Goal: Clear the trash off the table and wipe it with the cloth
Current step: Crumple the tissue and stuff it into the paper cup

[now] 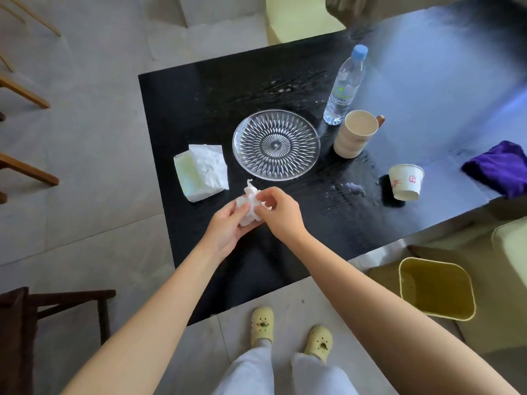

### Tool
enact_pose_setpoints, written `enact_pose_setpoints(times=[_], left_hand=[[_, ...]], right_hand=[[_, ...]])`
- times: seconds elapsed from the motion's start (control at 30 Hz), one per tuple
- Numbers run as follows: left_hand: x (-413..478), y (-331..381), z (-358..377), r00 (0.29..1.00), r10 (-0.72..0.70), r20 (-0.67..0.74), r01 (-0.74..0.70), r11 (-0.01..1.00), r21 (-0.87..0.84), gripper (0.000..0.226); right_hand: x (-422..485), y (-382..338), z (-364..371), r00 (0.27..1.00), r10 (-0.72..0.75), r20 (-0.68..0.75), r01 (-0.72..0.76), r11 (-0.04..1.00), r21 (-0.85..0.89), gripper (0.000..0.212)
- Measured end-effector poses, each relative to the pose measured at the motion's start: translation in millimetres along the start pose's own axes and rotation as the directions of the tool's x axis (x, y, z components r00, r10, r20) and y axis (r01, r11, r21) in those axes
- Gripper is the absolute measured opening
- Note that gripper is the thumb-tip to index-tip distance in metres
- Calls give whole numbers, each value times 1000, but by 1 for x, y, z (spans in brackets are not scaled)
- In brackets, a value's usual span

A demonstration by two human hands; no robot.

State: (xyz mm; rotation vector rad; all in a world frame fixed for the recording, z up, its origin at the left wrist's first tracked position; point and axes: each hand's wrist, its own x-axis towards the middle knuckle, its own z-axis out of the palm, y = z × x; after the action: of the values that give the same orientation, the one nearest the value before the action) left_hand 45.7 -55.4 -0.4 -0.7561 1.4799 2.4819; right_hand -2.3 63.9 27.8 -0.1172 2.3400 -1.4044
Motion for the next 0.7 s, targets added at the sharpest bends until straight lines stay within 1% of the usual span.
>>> enact_pose_setpoints(times=[0.1,0.17,0.27,0.37,0.47,0.5,0.53,0.6,0.63,0.7], left_hand=[[12,11,30,999,7,31,-9,998,65,22],[18,19,54,999,8,49,-13,994,108,23],[25,26,96,996,15,92,-26,993,119,18],[37,26,137,993,22,120,-40,988,152,16],[50,22,176,994,33,100,-48,988,148,26],[54,20,189,996,37,85,-48,989,139,27],[57,18,200,997,40,67,-49,990,135,27],[63,14,220,998,48,46,-54,989,140,26],[65,11,227,998,53,36,-58,987,147,26],[69,6,239,998,67,5,-67,983,171,29]], right_hand=[[7,-4,-30,999,16,-35,-16,1000,-20,16],[10,-6,-52,997,-12,-76,10,999,-31,16],[12,-5,-87,989,-18,-145,16,1000,-15,15],[17,2,-127,978,-45,-204,38,999,-38,13],[20,9,-175,961,-38,-273,33,999,-20,14],[23,16,-193,951,-19,-309,8,999,-34,18],[26,24,-211,931,-4,-364,-31,995,-90,21],[36,50,-246,883,66,-465,-173,966,-191,28],[40,64,-260,863,142,-485,-271,940,-207,34],[49,92,-280,827,309,-469,-457,856,-241,53]])
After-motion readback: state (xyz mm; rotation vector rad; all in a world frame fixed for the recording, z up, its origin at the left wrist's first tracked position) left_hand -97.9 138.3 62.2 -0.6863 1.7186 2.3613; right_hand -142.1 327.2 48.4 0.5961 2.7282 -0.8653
